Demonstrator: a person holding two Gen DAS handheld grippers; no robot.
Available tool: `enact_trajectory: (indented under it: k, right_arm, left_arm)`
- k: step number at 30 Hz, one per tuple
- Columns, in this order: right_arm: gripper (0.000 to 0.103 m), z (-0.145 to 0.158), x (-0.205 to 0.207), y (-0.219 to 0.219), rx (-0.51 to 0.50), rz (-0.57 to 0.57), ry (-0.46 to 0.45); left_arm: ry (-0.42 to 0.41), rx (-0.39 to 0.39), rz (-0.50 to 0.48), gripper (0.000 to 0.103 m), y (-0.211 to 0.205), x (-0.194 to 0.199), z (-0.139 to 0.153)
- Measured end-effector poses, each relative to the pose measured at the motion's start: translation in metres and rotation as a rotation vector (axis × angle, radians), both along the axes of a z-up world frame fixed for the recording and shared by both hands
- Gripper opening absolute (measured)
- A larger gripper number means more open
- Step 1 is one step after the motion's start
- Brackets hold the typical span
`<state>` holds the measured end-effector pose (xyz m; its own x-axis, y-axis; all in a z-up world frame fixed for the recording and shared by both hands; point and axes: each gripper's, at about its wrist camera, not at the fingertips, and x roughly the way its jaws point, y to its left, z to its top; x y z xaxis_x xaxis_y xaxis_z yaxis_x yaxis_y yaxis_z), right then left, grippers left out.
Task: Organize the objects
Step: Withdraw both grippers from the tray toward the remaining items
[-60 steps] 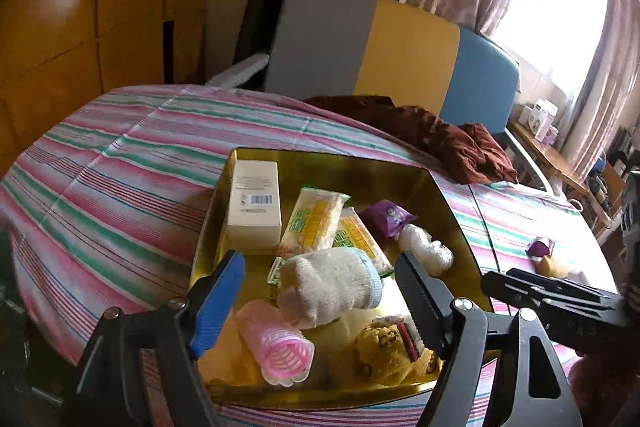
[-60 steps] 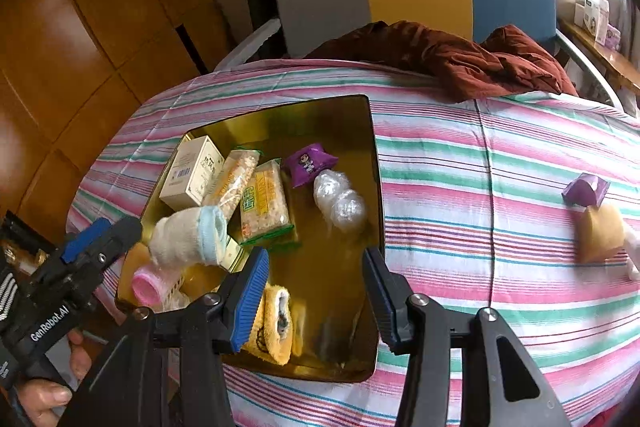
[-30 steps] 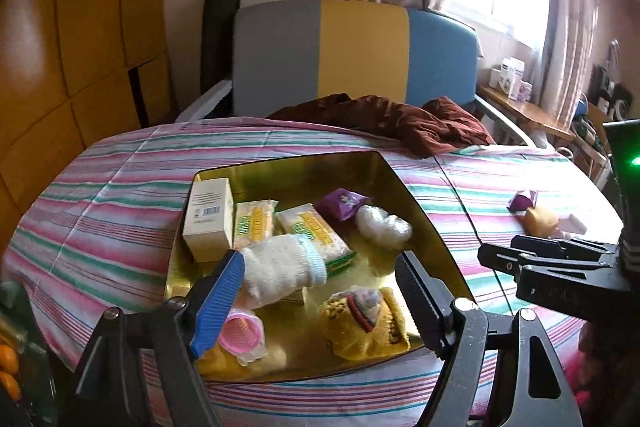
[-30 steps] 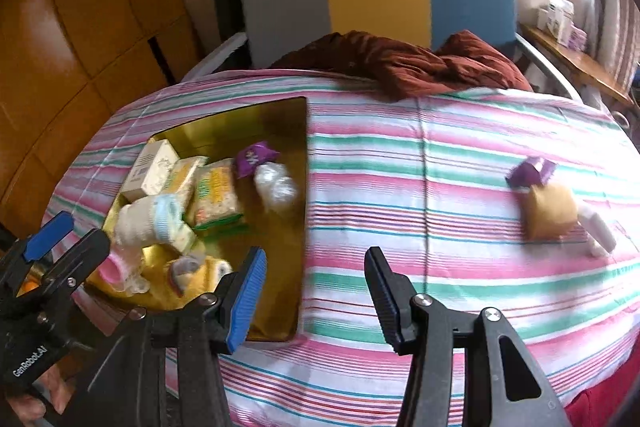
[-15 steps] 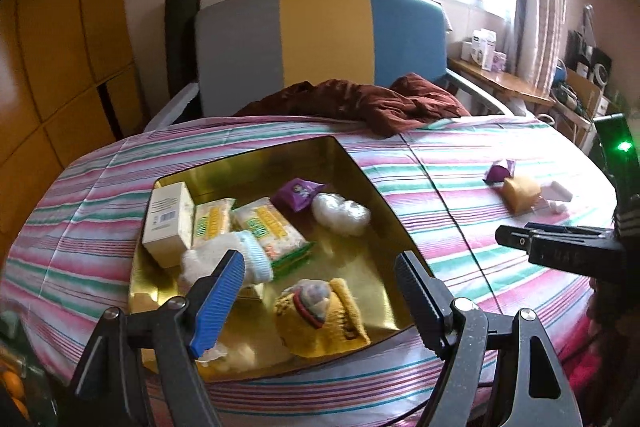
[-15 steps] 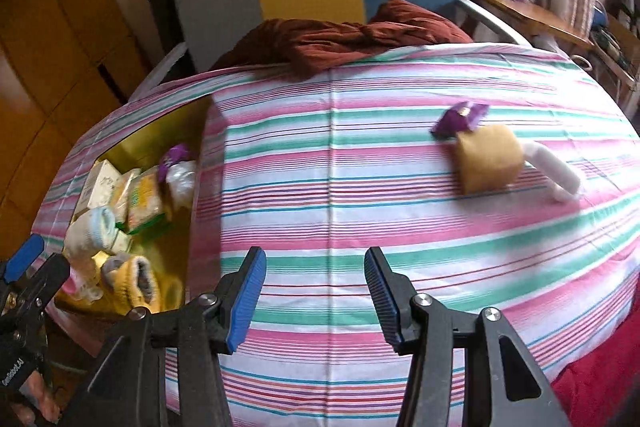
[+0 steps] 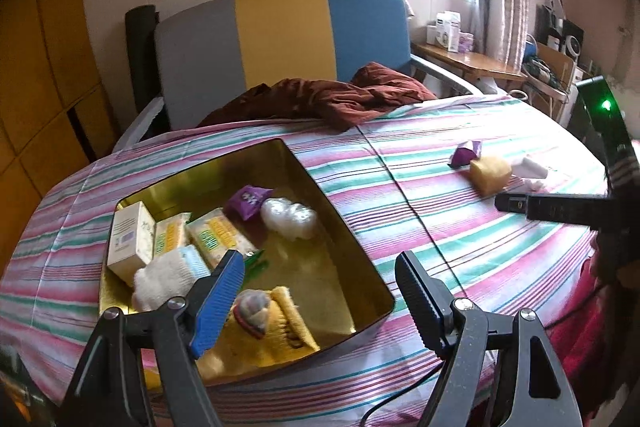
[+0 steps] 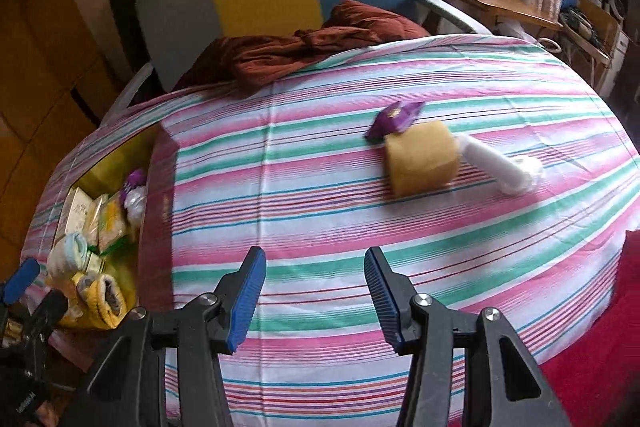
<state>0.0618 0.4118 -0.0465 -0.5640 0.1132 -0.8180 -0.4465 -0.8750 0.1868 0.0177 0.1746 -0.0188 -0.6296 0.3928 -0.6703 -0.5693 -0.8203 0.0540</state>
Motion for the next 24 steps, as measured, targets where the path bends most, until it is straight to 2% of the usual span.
enact_trajectory:
  k: [13,19,24]
  right_arm:
    - [0.052,0.014,0.022,0.071,0.002,-0.161,0.027]
    - [0.052,0.013,0.032,0.115,-0.007,-0.289,0.058]
    - [0.052,0.0,0.05,0.146,-0.097,-0.422,0.106]
  left_arm:
    - [-0.013,-0.018,-0.068,0.079,0.027,0.004,-0.005]
    - [-0.025,-0.028,-0.098,0.079,0.04,0.006,-0.008]
    - [-0.047,-0.035,-0.113,0.078,0.05,0.005,-0.013]
